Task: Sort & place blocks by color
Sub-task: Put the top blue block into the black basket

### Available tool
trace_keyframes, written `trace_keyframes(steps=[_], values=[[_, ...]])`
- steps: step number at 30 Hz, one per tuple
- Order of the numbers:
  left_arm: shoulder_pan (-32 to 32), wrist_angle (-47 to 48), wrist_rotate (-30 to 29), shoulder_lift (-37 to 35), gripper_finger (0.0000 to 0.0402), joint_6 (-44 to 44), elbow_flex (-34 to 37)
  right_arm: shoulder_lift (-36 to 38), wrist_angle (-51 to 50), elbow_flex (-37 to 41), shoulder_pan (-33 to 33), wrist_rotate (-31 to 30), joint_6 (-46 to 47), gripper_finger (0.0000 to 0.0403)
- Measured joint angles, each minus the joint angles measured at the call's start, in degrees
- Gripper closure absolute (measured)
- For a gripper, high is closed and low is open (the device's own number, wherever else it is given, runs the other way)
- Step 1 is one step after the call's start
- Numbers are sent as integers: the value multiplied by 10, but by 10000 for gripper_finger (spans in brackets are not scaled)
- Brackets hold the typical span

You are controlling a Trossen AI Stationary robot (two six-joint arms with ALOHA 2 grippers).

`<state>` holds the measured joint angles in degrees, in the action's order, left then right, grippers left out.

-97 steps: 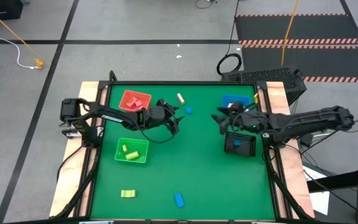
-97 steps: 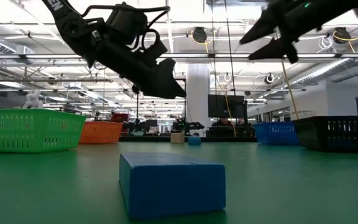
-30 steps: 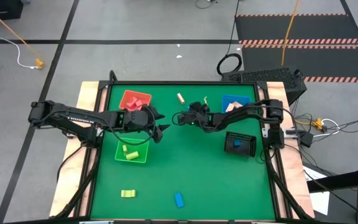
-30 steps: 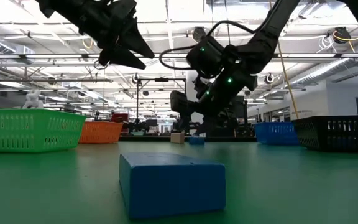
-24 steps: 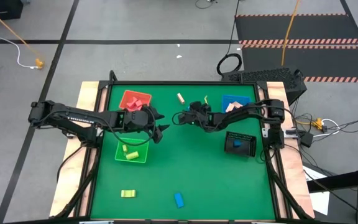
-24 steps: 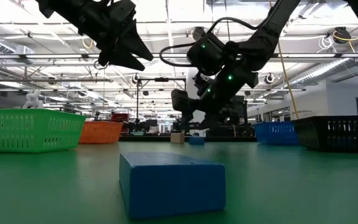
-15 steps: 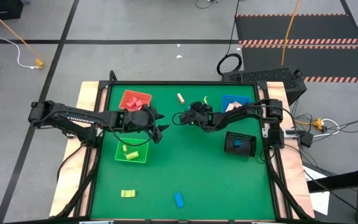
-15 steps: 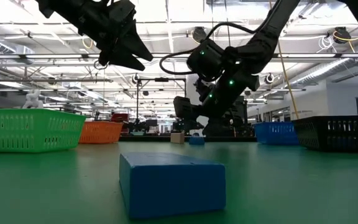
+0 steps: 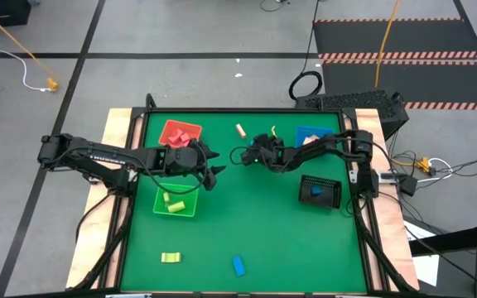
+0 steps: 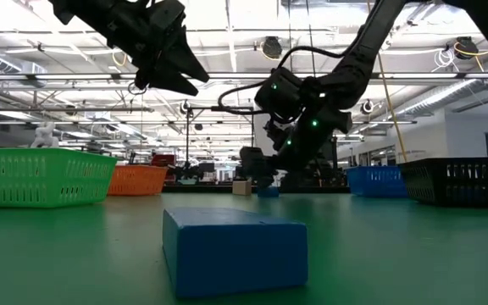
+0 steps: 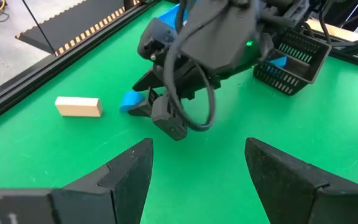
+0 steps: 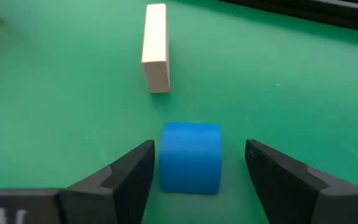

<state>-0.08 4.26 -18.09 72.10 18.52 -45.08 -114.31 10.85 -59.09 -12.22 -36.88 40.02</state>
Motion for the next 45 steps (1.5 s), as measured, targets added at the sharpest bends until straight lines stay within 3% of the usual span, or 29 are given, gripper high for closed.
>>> trace_keyframes(steps=[9,15,21,24,28,32,36,41,45], values=[[0,-1,0,0,147,0,0,-2,-27,-2,-20,37,-13,289],[0,0,0,0,147,0,0,15,-52,-1,-19,61,-46,290],[0,2,0,0,147,0,0,106,-149,1,-15,91,-72,290],[0,2,0,0,147,0,0,163,-228,0,-13,136,-94,290],[0,2,0,0,147,-2,0,258,-347,1,-3,251,-103,290],[1,2,-1,0,147,-2,0,353,-481,0,20,322,-56,290],[2,2,-36,0,147,-3,0,431,-611,0,61,330,33,290],[19,2,-59,0,147,-4,0,476,-721,1,117,348,131,290],[31,2,-60,0,147,-4,0,479,-732,20,157,401,168,290]])
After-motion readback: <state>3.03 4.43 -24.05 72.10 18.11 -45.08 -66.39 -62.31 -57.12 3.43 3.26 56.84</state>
